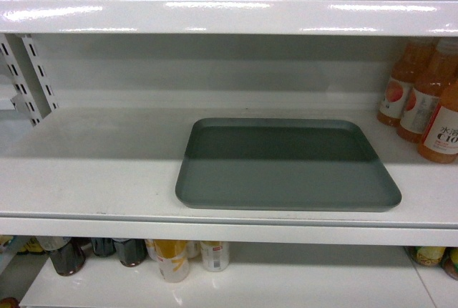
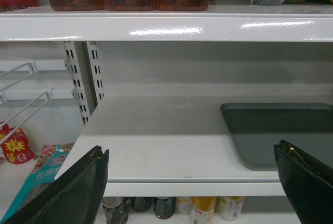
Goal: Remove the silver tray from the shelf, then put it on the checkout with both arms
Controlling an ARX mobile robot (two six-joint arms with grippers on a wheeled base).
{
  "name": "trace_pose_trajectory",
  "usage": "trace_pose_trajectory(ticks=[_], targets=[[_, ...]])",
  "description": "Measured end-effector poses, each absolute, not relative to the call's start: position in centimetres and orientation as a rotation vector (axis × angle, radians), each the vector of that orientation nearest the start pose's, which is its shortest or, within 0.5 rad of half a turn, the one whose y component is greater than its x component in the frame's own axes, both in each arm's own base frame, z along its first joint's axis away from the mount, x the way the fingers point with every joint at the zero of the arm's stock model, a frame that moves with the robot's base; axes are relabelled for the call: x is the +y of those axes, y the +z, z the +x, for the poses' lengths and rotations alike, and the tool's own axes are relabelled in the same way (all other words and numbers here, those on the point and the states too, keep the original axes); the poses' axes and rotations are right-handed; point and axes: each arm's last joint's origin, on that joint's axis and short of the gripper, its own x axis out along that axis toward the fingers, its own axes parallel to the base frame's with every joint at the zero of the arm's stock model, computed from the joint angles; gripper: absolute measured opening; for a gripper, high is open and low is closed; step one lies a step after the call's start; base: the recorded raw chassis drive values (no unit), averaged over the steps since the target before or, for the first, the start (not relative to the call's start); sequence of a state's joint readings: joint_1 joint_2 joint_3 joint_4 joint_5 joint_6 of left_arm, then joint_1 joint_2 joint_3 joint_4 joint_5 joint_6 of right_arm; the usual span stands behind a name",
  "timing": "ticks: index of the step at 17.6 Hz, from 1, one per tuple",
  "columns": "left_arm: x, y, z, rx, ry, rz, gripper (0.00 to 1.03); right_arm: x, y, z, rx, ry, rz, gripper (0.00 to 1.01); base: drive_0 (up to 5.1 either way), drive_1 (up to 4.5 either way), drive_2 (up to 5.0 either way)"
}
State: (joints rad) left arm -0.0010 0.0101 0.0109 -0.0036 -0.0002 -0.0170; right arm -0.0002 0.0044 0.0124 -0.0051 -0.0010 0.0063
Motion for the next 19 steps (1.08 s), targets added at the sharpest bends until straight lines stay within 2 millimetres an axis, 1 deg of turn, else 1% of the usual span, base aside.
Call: trace_pose_trajectory(ticks=[19], targets=[[-0.01, 16.61, 9.77, 0.003, -0.001, -0.017, 0.98, 0.00, 16.69, 9.72, -0.003, 0.001, 0.006, 0.98, 0.0, 0.00, 0.0]])
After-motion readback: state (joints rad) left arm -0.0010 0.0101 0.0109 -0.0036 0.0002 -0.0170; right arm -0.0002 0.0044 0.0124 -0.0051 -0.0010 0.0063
